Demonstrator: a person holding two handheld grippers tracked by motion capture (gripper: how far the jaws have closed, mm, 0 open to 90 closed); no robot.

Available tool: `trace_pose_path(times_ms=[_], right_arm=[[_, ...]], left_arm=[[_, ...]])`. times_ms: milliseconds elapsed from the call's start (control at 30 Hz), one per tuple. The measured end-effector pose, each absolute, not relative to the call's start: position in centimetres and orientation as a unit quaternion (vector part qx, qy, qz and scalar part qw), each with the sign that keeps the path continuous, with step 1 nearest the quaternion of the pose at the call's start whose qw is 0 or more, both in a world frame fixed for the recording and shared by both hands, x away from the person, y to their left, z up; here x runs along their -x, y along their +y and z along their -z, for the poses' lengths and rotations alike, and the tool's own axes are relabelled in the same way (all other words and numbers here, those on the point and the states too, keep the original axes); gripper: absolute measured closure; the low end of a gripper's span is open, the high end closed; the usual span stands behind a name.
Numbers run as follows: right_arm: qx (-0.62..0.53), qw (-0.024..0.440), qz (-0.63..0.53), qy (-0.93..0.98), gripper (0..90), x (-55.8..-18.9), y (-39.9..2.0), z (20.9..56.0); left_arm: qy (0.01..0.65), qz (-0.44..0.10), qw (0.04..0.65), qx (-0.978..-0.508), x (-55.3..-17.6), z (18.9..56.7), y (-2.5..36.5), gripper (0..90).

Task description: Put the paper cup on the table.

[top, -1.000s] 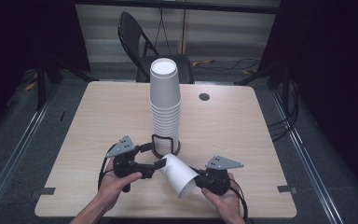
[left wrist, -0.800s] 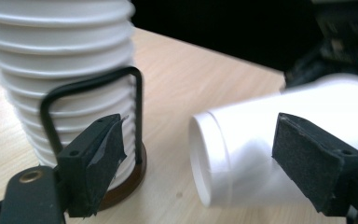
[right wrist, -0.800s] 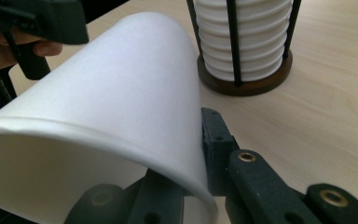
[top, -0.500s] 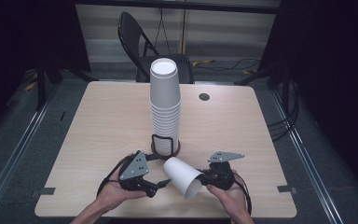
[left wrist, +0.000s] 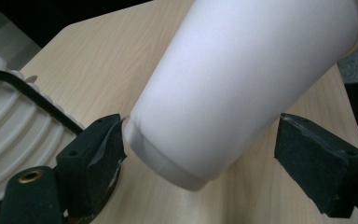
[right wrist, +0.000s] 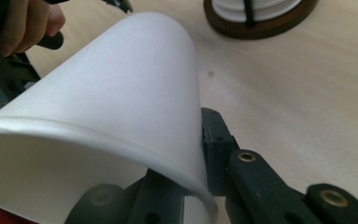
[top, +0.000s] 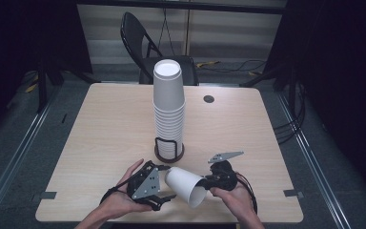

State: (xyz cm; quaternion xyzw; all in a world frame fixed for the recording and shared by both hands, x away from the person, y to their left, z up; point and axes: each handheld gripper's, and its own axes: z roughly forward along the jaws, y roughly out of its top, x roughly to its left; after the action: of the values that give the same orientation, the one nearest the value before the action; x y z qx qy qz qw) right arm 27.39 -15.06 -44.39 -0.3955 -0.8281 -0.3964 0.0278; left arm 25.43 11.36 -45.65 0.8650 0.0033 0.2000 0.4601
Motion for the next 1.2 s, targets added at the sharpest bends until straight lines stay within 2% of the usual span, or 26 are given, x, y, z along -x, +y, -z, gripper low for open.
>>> trace_pose_path(times_ms=[167, 367, 667, 1200], right_arm=[[0.394, 0.039, 0.375, -0.839, 86.8, -27.8, -14.4, 44.1], [0.387, 0.048, 0.363, -0.846, 86.8, -28.1, -13.4, 44.0], [0.375, 0.058, 0.355, -0.855, 86.8, -28.7, -11.9, 43.6], [0.387, 0.066, 0.35, -0.851, 87.3, -29.1, -11.1, 43.7]], left_arm=[[-0.028, -0.215, 0.442, -0.87, -25.0, 45.8, 10.8, 15.3], [-0.048, -0.226, 0.43, -0.873, -24.7, 45.8, 10.3, 9.0], [-0.08, -0.243, 0.402, -0.879, -24.5, 45.5, 8.9, 5.9], [-0.107, -0.249, 0.416, -0.868, -24.0, 45.0, 7.4, 6.1]])
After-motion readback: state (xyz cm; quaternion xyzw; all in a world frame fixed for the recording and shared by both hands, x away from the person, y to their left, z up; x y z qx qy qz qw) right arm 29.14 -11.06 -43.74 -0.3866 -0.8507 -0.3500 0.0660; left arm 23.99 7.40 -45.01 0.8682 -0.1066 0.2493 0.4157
